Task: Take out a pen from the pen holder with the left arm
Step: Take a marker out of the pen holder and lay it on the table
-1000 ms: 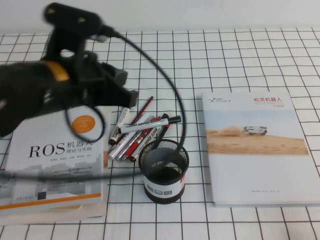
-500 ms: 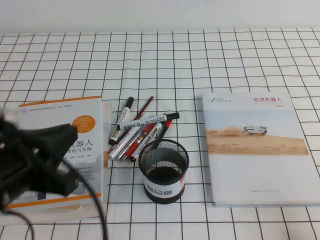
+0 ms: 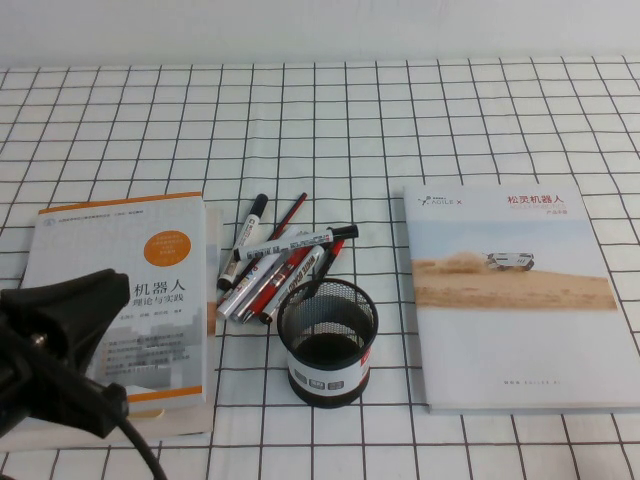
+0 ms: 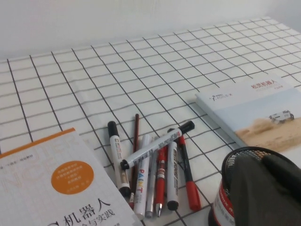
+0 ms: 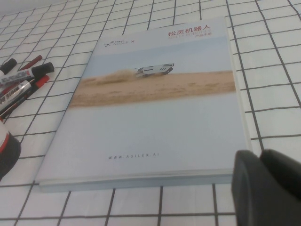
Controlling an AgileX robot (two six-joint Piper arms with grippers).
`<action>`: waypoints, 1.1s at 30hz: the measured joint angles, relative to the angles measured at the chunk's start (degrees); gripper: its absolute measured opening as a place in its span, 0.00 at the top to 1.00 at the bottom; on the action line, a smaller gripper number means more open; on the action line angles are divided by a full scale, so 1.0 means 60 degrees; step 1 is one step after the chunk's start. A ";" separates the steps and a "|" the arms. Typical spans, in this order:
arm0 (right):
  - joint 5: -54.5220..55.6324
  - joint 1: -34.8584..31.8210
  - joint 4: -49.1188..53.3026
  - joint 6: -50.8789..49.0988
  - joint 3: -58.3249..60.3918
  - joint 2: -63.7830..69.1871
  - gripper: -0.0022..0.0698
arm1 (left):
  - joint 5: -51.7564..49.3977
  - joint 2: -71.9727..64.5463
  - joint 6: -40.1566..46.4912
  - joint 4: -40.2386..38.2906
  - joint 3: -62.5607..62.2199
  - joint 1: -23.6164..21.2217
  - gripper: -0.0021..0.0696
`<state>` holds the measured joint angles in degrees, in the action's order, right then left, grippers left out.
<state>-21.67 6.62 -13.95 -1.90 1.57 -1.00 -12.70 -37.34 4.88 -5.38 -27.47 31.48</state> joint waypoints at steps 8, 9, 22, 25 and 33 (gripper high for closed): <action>0.0000 0.0000 0.0000 0.0000 0.0000 0.0000 0.99 | 0.1791 0.1672 -0.0019 0.0228 0.1875 -0.1079 0.97; 0.0000 0.0000 0.0000 0.0000 0.0000 0.0000 0.99 | 0.1951 0.2062 -0.0019 0.0242 0.2169 -0.1378 0.97; 0.0000 0.0000 0.0000 0.0000 0.0000 0.0000 0.99 | 0.1931 0.6263 -0.0530 0.0248 0.4693 -0.4020 0.97; 0.0000 0.0000 0.0000 0.0000 0.0000 0.0000 0.99 | 0.1767 0.6293 -0.0553 0.0271 0.4806 -0.4041 0.97; 0.0000 0.0000 0.0000 0.0000 0.0000 0.0000 0.99 | 0.0231 0.6293 -0.0560 0.0834 0.4806 -0.4041 0.97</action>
<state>-21.67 6.62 -13.95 -1.90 1.57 -1.00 -11.32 0.42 1.52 -0.38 1.36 7.23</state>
